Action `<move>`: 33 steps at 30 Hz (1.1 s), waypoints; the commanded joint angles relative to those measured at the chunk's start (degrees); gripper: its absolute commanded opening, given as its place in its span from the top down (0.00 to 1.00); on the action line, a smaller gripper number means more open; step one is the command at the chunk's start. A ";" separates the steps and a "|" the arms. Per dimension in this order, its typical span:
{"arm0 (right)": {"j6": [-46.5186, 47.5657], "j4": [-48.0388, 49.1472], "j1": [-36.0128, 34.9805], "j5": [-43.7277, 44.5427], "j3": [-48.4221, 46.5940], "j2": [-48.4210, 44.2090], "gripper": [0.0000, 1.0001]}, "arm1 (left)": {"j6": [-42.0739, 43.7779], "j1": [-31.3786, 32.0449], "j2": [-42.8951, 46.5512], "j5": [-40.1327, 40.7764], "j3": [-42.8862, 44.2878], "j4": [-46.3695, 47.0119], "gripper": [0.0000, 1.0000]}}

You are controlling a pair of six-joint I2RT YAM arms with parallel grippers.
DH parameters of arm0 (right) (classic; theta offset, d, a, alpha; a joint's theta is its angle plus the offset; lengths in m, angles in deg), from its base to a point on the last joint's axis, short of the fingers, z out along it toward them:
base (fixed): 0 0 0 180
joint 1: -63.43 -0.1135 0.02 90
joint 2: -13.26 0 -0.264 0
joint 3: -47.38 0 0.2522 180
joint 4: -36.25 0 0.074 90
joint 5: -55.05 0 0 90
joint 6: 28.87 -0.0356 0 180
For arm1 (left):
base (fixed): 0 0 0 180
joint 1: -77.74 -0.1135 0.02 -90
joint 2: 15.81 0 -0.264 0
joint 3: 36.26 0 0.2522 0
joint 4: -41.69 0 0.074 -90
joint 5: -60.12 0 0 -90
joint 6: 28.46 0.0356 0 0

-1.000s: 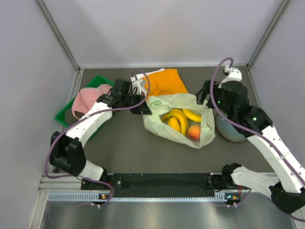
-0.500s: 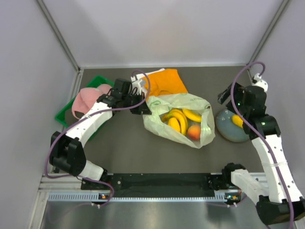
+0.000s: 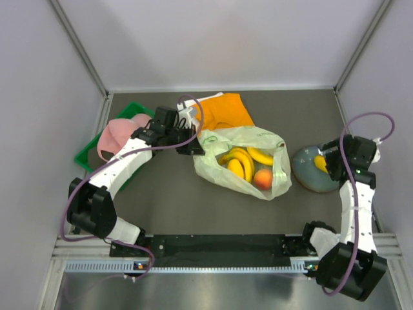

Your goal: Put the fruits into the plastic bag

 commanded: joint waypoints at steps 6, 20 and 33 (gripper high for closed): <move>-8.34 0.87 4.78 1.29 0.60 8.69 0.19 | 0.68 0.09 0.88 -0.60 2.15 -0.29 1.00; -14.84 -4.32 6.45 7.80 -3.44 22.67 0.28 | 0.77 0.27 0.71 -0.60 2.23 -0.38 1.00; -12.82 -1.42 6.89 4.38 -4.24 21.37 0.33 | 0.77 0.36 0.18 -0.69 2.15 -0.47 1.00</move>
